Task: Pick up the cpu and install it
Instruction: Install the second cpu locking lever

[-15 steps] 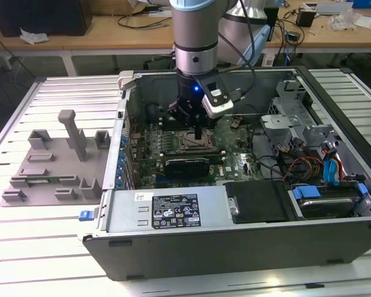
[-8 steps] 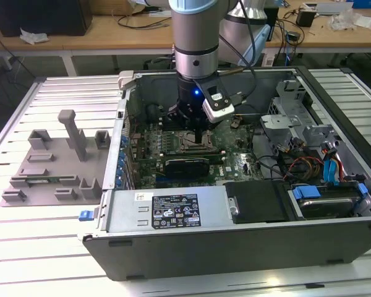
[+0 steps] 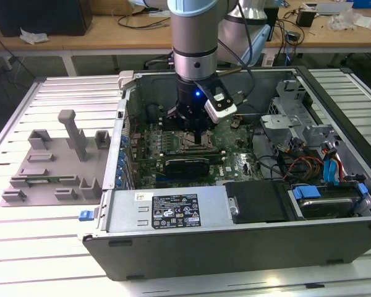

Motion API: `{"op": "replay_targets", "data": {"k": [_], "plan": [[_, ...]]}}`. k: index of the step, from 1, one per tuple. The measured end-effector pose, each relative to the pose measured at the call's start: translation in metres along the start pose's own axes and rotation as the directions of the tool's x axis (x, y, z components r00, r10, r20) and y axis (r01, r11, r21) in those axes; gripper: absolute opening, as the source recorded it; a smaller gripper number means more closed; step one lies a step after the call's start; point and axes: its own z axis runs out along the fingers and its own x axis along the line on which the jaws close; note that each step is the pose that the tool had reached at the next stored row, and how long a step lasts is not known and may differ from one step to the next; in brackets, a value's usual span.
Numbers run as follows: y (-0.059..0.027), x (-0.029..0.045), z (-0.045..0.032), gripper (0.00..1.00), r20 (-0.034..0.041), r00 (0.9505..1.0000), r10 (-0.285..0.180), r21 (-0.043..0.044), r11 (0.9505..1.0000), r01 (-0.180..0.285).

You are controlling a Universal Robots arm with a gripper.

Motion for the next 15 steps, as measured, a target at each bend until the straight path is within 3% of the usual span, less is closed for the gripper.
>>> {"op": "replay_targets", "data": {"k": [8,9,10,11,12,15], "plan": [[-0.0032,0.0028,0.0057,0.11,-0.0001,1.0000,-0.001,0.0001,1.0000,0.001],[-0.0032,0.0029,0.0060,0.11,-0.0029,1.0000,-0.001,-0.0001,1.0000,0.001],[-0.0031,0.0028,0.0063,0.11,-0.0154,0.9999,-0.001,-0.0003,1.0000,0.001],[-0.0032,0.0026,0.0064,0.11,-0.0403,0.9992,-0.001,0.0005,1.0000,0.001],[-0.0032,0.0026,0.0064,0.11,-0.0533,0.9986,-0.001,0.0009,1.0000,0.001],[-0.0032,0.0026,0.0065,0.11,-0.0567,0.9984,-0.002,0.0008,1.0000,0.002]]}}
